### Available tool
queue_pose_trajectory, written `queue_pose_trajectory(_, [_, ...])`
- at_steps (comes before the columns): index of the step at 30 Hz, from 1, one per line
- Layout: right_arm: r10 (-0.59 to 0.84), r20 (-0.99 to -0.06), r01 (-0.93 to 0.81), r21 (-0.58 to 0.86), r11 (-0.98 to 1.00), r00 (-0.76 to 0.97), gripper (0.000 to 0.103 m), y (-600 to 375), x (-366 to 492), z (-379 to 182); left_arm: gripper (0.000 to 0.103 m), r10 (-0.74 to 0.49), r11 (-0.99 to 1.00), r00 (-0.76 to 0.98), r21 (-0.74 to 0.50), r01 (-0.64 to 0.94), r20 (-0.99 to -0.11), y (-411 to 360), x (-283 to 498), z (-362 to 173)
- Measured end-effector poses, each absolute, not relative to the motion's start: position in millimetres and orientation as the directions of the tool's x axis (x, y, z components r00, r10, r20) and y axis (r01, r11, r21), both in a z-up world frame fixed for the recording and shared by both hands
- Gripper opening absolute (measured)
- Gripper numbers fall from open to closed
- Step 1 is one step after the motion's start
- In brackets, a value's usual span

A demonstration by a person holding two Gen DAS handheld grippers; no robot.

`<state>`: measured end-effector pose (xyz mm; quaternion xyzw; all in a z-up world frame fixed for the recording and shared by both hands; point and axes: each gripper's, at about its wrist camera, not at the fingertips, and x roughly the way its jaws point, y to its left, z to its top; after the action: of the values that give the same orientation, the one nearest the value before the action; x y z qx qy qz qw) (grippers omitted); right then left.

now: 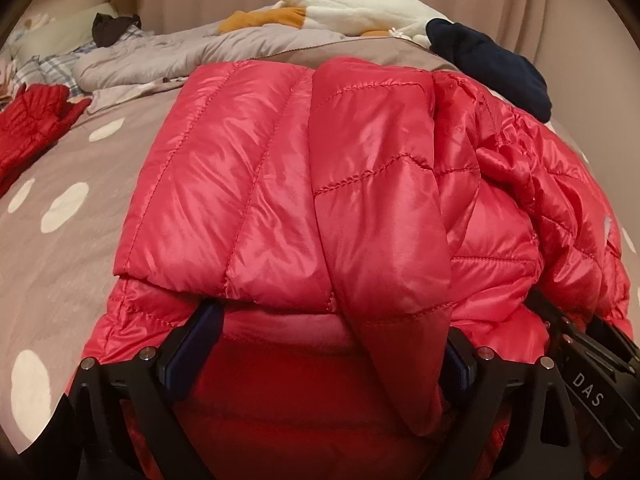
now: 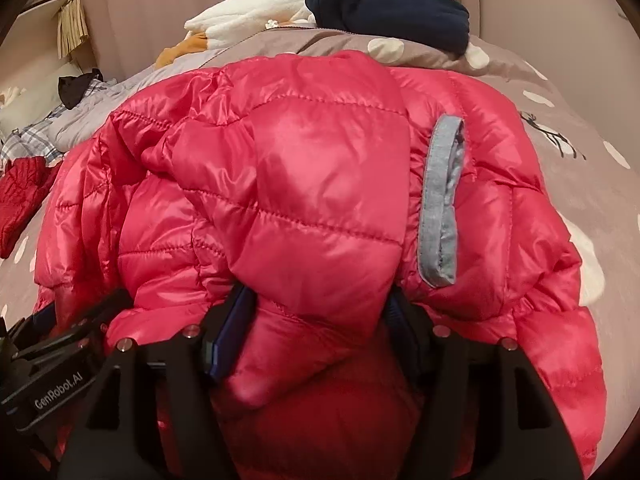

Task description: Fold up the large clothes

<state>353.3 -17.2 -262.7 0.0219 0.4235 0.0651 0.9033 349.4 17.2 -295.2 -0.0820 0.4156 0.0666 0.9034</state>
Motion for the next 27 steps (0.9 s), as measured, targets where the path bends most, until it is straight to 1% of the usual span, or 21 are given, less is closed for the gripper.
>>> queue_pose_trajectory(5, [0.164, -0.753, -0.106, 0.125, 0.987, 0.637, 0.068, -21, 342, -259, 0.096, 0.017, 0.976, 0.650, -0.129, -0.177, -0.759, 21, 342, -292])
queue_pose_trajectory(8, [0.202, -0.763, -0.117, 0.165, 0.979, 0.614, 0.073, -28, 334, -250, 0.096, -0.032, 0.968, 0.660, -0.188, -0.166, -0.750, 28, 332, -287])
queue_pose_trajectory(10, [0.202, -0.764, -0.098, 0.180, 0.979, 0.612, 0.080, -38, 320, -239, 0.096, -0.068, 0.965, 0.661, -0.218, -0.147, -0.748, 31, 321, -281])
queue_pose_trajectory(11, [0.197, -0.761, -0.085, 0.184, 0.979, 0.618, 0.086, -43, 314, -234, 0.096, -0.092, 0.966, 0.658, -0.227, -0.123, -0.747, 31, 315, -277])
queue_pose_trajectory(12, [0.191, -0.748, -0.064, 0.196, 0.979, 0.635, 0.089, -51, 303, -224, 0.096, -0.125, 0.967, 0.659, -0.240, -0.087, -0.742, 33, 307, -272])
queue_pose_trajectory(14, [0.195, -0.721, -0.038, 0.228, 0.973, 0.665, 0.092, -69, 283, -207, 0.096, -0.182, 0.956, 0.675, -0.289, -0.049, -0.715, 43, 288, -260])
queue_pose_trajectory(16, [0.184, -0.687, -0.002, 0.256, 0.967, 0.703, 0.095, -98, 256, -194, 0.096, -0.207, 0.919, 0.705, -0.383, -0.098, -0.678, 63, 264, -247])
queue_pose_trajectory(17, [0.155, -0.671, 0.030, 0.256, 0.966, 0.726, 0.100, -120, 235, -191, 0.096, -0.212, 0.897, 0.721, -0.424, -0.123, -0.660, 72, 253, -242])
queue_pose_trajectory(19, [0.099, -0.656, 0.079, 0.235, 0.969, 0.748, 0.103, -152, 207, -193, 0.096, -0.198, 0.853, 0.762, -0.491, -0.177, -0.617, 96, 224, -235])
queue_pose_trajectory(20, [0.071, -0.658, 0.104, 0.222, 0.969, 0.750, 0.102, -167, 191, -196, 0.099, -0.173, 0.842, 0.773, -0.499, -0.205, -0.610, 104, 214, -234])
queue_pose_trajectory(23, [0.044, -0.672, 0.167, 0.247, 0.955, 0.739, 0.102, -211, 148, -212, 0.100, -0.058, 0.807, 0.777, -0.488, -0.333, -0.627, 129, 175, -241])
queue_pose_trajectory(27, [0.073, -0.689, 0.233, 0.340, 0.911, 0.721, 0.102, -254, 103, -241, 0.100, -0.045, 0.743, 0.741, -0.518, -0.424, -0.670, 155, 136, -266])
